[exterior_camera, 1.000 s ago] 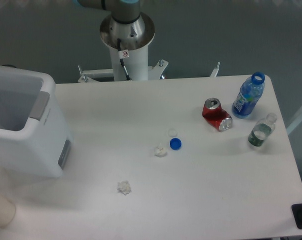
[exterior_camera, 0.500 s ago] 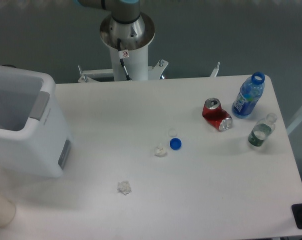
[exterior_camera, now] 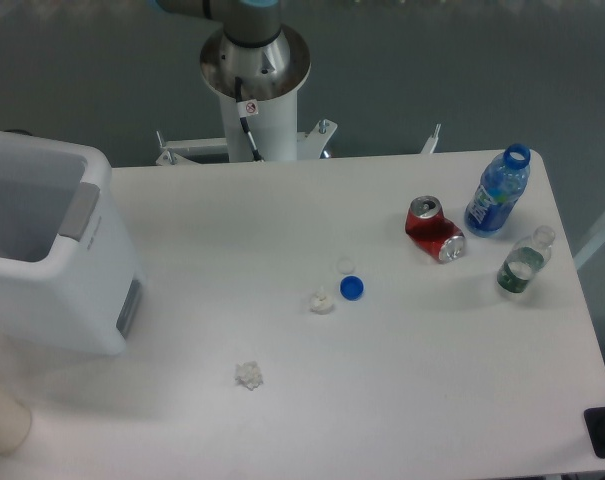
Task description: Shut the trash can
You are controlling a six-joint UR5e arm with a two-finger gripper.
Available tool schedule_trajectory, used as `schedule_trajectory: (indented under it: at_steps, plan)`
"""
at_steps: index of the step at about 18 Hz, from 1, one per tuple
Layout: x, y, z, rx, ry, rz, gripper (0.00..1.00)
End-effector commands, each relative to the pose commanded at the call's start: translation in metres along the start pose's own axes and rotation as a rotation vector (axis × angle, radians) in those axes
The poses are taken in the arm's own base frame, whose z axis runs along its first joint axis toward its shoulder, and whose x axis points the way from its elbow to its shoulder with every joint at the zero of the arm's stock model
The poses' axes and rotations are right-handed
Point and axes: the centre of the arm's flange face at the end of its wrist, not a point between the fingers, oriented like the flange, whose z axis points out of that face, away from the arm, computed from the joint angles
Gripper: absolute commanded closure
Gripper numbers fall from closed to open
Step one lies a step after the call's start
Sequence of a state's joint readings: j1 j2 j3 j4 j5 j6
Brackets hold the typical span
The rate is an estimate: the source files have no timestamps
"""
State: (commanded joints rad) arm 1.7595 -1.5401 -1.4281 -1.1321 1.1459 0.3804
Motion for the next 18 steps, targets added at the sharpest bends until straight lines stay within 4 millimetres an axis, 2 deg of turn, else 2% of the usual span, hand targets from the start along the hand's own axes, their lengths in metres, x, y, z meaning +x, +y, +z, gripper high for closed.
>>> schedule_trajectory:
  at_steps: [9,18]
  plan:
    - [-0.0018,0.0031,-0.0065,-0.017,-0.047,0.004,1.0]
    - [-0.0027,0.0068,-0.0045,-0.032,-0.047,-0.003,1.0]
